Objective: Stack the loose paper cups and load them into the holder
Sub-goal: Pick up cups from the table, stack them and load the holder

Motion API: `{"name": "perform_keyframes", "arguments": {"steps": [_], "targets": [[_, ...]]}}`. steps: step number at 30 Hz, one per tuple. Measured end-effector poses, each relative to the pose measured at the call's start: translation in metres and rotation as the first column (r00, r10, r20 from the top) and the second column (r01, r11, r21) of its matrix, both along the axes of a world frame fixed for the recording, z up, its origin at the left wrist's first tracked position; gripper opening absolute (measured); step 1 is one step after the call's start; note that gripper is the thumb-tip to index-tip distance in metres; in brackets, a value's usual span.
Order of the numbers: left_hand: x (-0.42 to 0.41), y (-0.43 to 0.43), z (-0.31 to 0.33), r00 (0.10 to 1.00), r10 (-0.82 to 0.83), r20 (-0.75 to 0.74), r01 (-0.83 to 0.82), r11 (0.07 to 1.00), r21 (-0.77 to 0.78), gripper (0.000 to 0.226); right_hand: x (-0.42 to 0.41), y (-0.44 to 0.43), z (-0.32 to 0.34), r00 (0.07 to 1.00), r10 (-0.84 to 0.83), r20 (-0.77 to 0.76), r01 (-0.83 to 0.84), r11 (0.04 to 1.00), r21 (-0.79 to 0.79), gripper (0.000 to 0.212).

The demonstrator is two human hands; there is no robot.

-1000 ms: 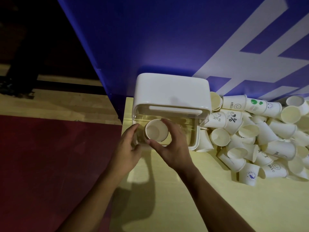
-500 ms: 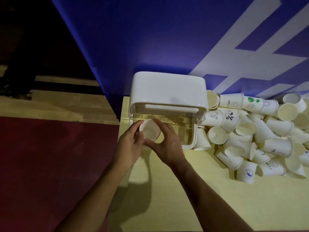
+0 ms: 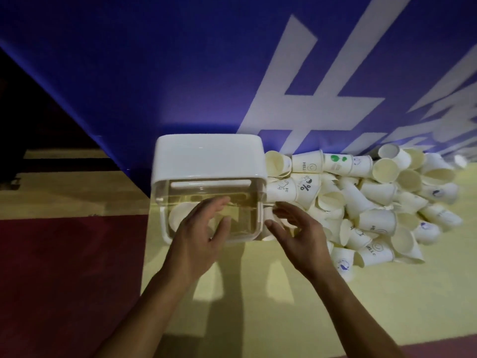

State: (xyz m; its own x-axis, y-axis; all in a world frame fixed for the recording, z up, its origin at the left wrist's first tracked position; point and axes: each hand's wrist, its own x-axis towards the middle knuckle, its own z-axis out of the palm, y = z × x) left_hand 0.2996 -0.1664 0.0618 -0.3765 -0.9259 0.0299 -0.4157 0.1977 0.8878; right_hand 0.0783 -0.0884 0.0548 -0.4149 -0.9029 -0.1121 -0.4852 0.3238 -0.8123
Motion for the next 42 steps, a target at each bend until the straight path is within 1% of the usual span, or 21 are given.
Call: {"name": "perform_keyframes", "arguments": {"steps": [2,4,7,10,12,15,16,18,20,21,23,25,27,29,31,32,34,35,39,42], "targets": [[-0.044,-0.002,0.008,0.996,-0.084,-0.002,0.084,0.996,-0.030,0.040,-0.032,0.011,0.009,0.999,-0.047,-0.015,0.047,0.999,-0.010,0.041],[-0.091,-0.005,0.013,0.988,-0.154,0.030,0.155,0.986,-0.065,0.040,-0.065,0.024,0.015,0.997,-0.079,-0.016,0.078,0.997,-0.012,0.038],[-0.156,-0.015,0.011,0.953,-0.243,0.180,0.259,0.963,-0.075,0.048,-0.107,0.042,0.019,0.992,-0.123,-0.017,0.123,0.992,-0.002,0.035],[-0.212,-0.027,0.005,0.880,-0.317,0.353,0.352,0.935,-0.038,0.060,-0.146,0.058,0.019,0.989,-0.150,-0.014,0.150,0.988,0.018,0.030],[-0.249,-0.030,0.000,0.807,-0.367,0.462,0.435,0.899,-0.047,0.069,-0.173,0.067,0.017,0.986,-0.166,-0.018,0.167,0.986,0.024,0.025],[-0.298,-0.027,-0.012,0.680,-0.455,0.575,0.588,0.807,-0.057,0.076,-0.210,0.079,0.013,0.981,-0.196,-0.017,0.196,0.980,0.041,0.025],[-0.312,-0.026,-0.018,0.625,-0.483,0.613,0.637,0.770,-0.042,0.079,-0.223,0.083,0.012,0.978,-0.206,-0.011,0.206,0.977,0.048,0.025],[-0.334,-0.028,-0.033,0.484,-0.511,0.711,0.722,0.692,0.005,0.087,-0.245,0.091,0.010,0.975,-0.220,0.001,0.220,0.974,0.057,0.025],[-0.345,-0.034,-0.045,0.341,-0.488,0.804,0.778,0.626,0.050,0.091,-0.266,0.098,0.005,0.975,-0.222,-0.003,0.222,0.973,0.065,0.026],[-0.348,-0.036,-0.049,0.290,-0.473,0.832,0.797,0.601,0.064,0.093,-0.276,0.102,0.001,0.975,-0.223,-0.016,0.224,0.972,0.073,0.027],[-0.351,-0.040,-0.051,0.220,-0.457,0.861,0.819,0.567,0.091,0.097,-0.293,0.108,-0.009,0.974,-0.221,-0.054,0.225,0.970,0.094,0.034],[-0.352,-0.042,-0.051,0.174,-0.455,0.874,0.827,0.549,0.121,0.100,-0.305,0.113,-0.022,0.976,-0.191,-0.107,0.203,0.971,0.123,0.047],[-0.354,-0.044,-0.049,0.140,-0.454,0.880,0.822,0.549,0.153,0.104,-0.313,0.114,-0.036,0.976,-0.107,-0.192,0.135,0.981,0.139,0.064],[-0.356,-0.044,-0.044,0.102,-0.457,0.883,0.820,0.542,0.186,0.102,-0.318,0.110,-0.052,0.965,0.003,-0.261,0.037,0.988,0.150,0.082],[-0.359,-0.043,-0.041,0.049,-0.429,0.902,0.835,0.513,0.199,0.096,-0.321,0.103,-0.061,0.943,0.111,-0.313,-0.041,0.974,0.221,0.099],[-0.360,-0.043,-0.040,0.028,-0.411,0.911,0.845,0.497,0.199,0.093,-0.321,0.098,-0.062,0.930,0.154,-0.334,-0.062,0.960,0.272,0.104],[-0.360,-0.045,-0.043,0.006,-0.392,0.920,0.860,0.472,0.196,0.091,-0.321,0.091,-0.065,0.911,0.211,-0.354,-0.082,0.935,0.345,0.104],[-0.359,-0.047,-0.045,-0.008,-0.387,0.922,0.865,0.460,0.201,0.091,-0.322,0.089,-0.066,0.907,0.222,-0.358,-0.091,0.933,0.348,0.101],[-0.356,-0.050,-0.049,-0.052,-0.378,0.925,0.880,0.421,0.221,0.093,-0.325,0.087,-0.073,0.899,0.184,-0.397,-0.076,0.959,0.272,0.090],[-0.351,-0.055,-0.054,-0.022,-0.403,0.915,0.890,0.408,0.201,0.090,-0.329,0.091,-0.072,0.928,0.145,-0.343,-0.062,0.968,0.242,0.093]]}}
